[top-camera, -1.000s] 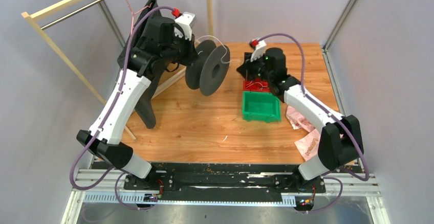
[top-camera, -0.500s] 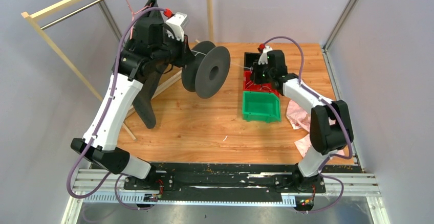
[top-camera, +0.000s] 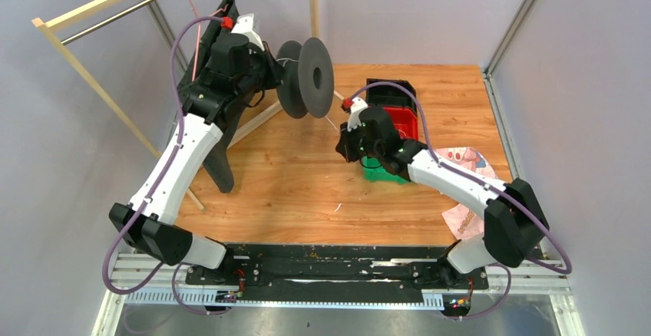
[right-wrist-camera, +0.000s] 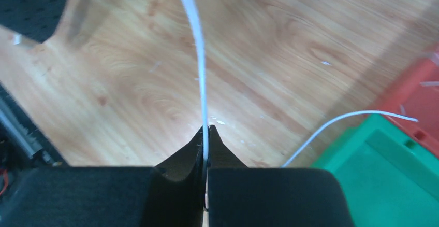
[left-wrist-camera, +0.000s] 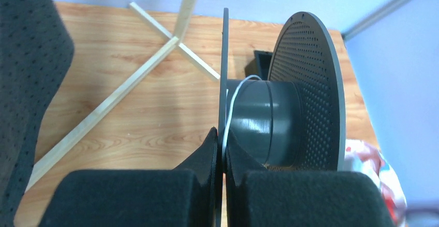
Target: Wrap the cables
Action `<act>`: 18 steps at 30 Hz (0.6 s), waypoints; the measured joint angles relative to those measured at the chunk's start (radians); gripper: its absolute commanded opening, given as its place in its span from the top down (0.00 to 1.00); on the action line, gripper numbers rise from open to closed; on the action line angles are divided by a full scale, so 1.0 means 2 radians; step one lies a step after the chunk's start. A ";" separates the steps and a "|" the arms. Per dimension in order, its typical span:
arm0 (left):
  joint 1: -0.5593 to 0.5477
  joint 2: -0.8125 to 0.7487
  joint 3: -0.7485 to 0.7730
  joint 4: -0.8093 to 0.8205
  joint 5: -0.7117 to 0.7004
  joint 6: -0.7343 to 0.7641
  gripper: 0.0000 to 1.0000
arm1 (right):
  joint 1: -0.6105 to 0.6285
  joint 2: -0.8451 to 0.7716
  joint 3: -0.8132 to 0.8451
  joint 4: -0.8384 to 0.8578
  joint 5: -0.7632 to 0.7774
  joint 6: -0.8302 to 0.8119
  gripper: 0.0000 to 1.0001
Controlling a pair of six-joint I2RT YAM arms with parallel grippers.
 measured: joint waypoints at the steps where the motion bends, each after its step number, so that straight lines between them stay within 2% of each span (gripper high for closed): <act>1: 0.000 0.001 -0.004 0.005 -0.013 -0.007 1.00 | 0.013 -0.006 0.000 -0.001 0.002 0.000 0.99; 6: -0.010 0.001 -0.042 0.053 -0.097 -0.032 1.00 | 0.063 -0.037 0.021 -0.003 -0.014 -0.009 0.99; 10: -0.044 0.004 -0.067 0.068 -0.158 -0.017 1.00 | 0.074 -0.038 0.081 -0.006 -0.078 -0.016 0.99; 18: -0.065 0.001 -0.098 0.106 -0.154 0.022 1.00 | 0.074 -0.038 0.165 -0.009 -0.132 -0.038 0.98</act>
